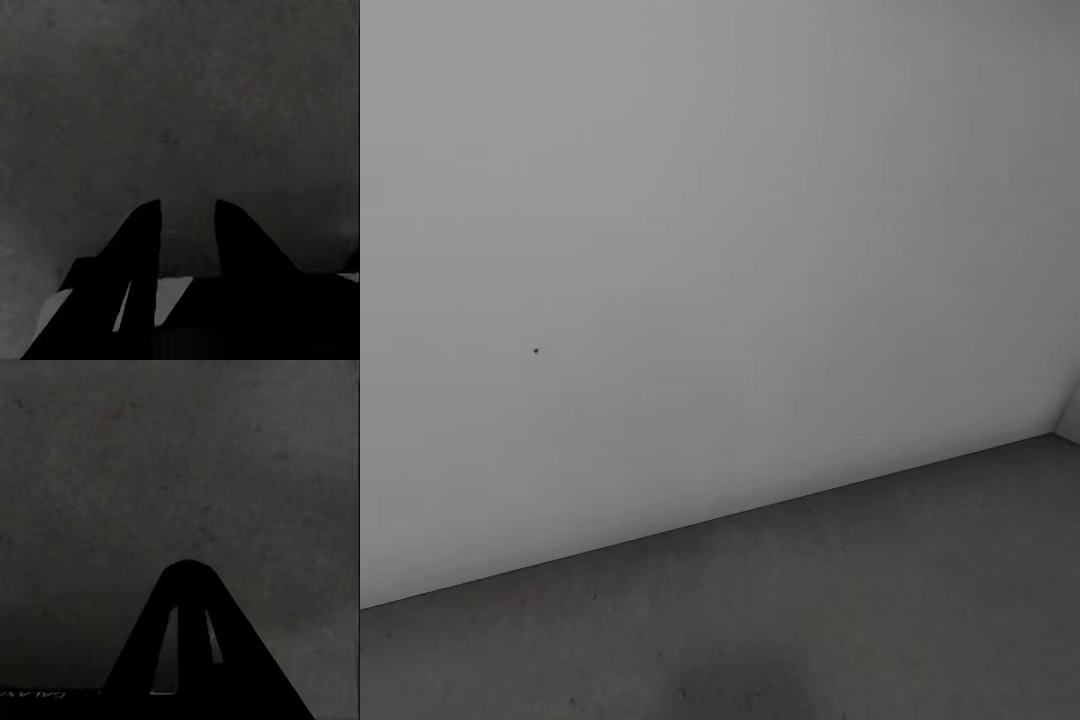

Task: Move the two storage containers from the living room to the garage. In the garage, place one container on the floor and stack the other container on top of it (either order is fine).

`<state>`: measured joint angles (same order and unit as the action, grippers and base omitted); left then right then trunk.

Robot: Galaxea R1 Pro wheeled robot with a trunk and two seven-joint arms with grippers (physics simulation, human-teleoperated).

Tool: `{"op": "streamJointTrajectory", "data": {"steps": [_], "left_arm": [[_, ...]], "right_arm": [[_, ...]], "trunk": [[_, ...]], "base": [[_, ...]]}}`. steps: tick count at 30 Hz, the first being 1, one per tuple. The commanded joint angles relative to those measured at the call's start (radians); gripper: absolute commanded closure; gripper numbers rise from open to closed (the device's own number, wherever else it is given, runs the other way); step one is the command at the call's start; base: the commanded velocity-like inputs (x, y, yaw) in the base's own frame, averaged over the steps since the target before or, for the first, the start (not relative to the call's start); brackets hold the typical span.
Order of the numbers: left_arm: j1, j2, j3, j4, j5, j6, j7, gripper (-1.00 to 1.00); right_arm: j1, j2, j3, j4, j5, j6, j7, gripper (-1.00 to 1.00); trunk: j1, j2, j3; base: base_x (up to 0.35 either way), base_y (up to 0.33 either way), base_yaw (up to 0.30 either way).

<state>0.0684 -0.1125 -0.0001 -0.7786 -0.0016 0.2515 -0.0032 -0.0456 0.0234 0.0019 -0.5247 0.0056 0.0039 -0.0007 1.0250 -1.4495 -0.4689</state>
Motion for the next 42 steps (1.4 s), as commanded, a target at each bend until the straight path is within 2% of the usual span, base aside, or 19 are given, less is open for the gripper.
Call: {"op": "streamJointTrajectory", "data": {"steps": [1, 4, 5, 9, 19, 20, 23, 27, 33, 35, 38, 39, 40, 42], "left_arm": [[0.001, 0.000, 0.000, -0.046, 0.000, 0.027, -0.001, -1.00], [0.001, -0.002, 0.000, -0.124, 0.001, 0.076, -0.001, -1.00], [0.001, -0.003, 0.000, -0.146, 0.001, 0.091, -0.001, -1.00], [0.001, -0.004, 0.000, -0.199, 0.003, 0.111, -0.002, -1.00], [0.001, -0.004, 0.000, -0.241, 0.007, 0.114, -0.002, -1.00], [0.001, -0.004, 0.000, -0.249, 0.018, 0.114, -0.003, -1.00], [0.001, -0.002, 0.000, -0.279, 0.094, 0.113, -0.003, -1.00], [0.001, 0.004, 0.002, -0.285, 0.154, 0.108, 0.002, -1.00], [-0.003, 0.008, 0.015, -0.310, 0.165, 0.107, 0.007, -1.00], [-0.007, 0.009, 0.017, -0.342, 0.164, 0.112, 0.008, -1.00], [-0.014, 0.009, 0.018, -0.396, 0.162, 0.117, 0.009, -1.00], [-0.021, 0.009, 0.018, -0.418, 0.162, 0.123, 0.015, -1.00], [-0.024, 0.009, 0.018, -0.423, 0.162, 0.127, 0.018, -1.00], [-0.038, 0.009, 0.018, -0.433, 0.162, 0.154, 0.032, -1.00]], "right_arm": [[0.000, -0.002, 0.000, -0.023, 0.000, 0.001, 0.000, 1.00], [-0.001, -0.008, -0.001, -0.058, 0.000, 0.001, 0.001, 1.00], [-0.001, -0.014, -0.002, -0.068, 0.000, 0.001, 0.001, -1.00], [-0.002, -0.025, -0.003, -0.115, 0.000, 0.001, 0.002, -1.00], [-0.002, -0.028, -0.003, -0.254, 0.000, 0.002, 0.001, -1.00], [-0.002, -0.028, -0.004, -0.276, 0.000, 0.002, 0.001, -1.00], [-0.002, -0.031, -0.006, -0.336, -0.002, 0.003, 0.000, -1.00], [-0.001, -0.033, -0.004, -0.339, -0.006, 0.002, -0.001, -1.00], [0.004, -0.035, -0.003, -0.256, 0.006, -0.014, 0.004, -1.00], [0.010, -0.035, -0.002, -0.217, 0.011, -0.052, 0.008, -1.00], [0.035, -0.036, -0.002, -0.159, 0.014, -0.194, 0.010, -1.00], [0.067, -0.035, -0.001, -0.132, 0.019, -0.296, 0.009, -1.00], [0.081, -0.035, -0.001, -0.125, 0.022, -0.330, 0.009, -1.00], [0.149, -0.034, 0.000, -0.110, 0.036, -0.471, 0.008, -1.00]], "trunk": [[0.000, -0.001, -0.001], [0.000, -0.001, -0.001], [0.000, -0.001, -0.001], [0.000, -0.001, -0.001], [0.000, -0.001, -0.001], [0.000, -0.001, -0.001], [0.000, -0.001, -0.001], [0.000, -0.001, -0.001], [0.000, -0.001, -0.001], [0.000, -0.001, -0.001], [0.000, -0.001, -0.001], [0.000, -0.001, -0.001], [0.000, -0.001, -0.001], [0.000, -0.001, -0.001]], "base": [[0.000, 0.000, 0.000], [0.000, 0.000, 0.000], [0.000, 0.000, 0.000], [0.000, 0.000, 0.000], [0.000, 0.000, 0.000], [0.000, 0.000, 0.000], [0.000, 0.000, 0.000], [0.000, 0.000, 0.000], [0.000, 0.000, 0.000], [0.000, 0.000, 0.000], [0.000, 0.000, 0.000], [0.000, 0.000, 0.000], [0.000, 0.000, 0.000], [0.000, 0.000, 0.000]]}}
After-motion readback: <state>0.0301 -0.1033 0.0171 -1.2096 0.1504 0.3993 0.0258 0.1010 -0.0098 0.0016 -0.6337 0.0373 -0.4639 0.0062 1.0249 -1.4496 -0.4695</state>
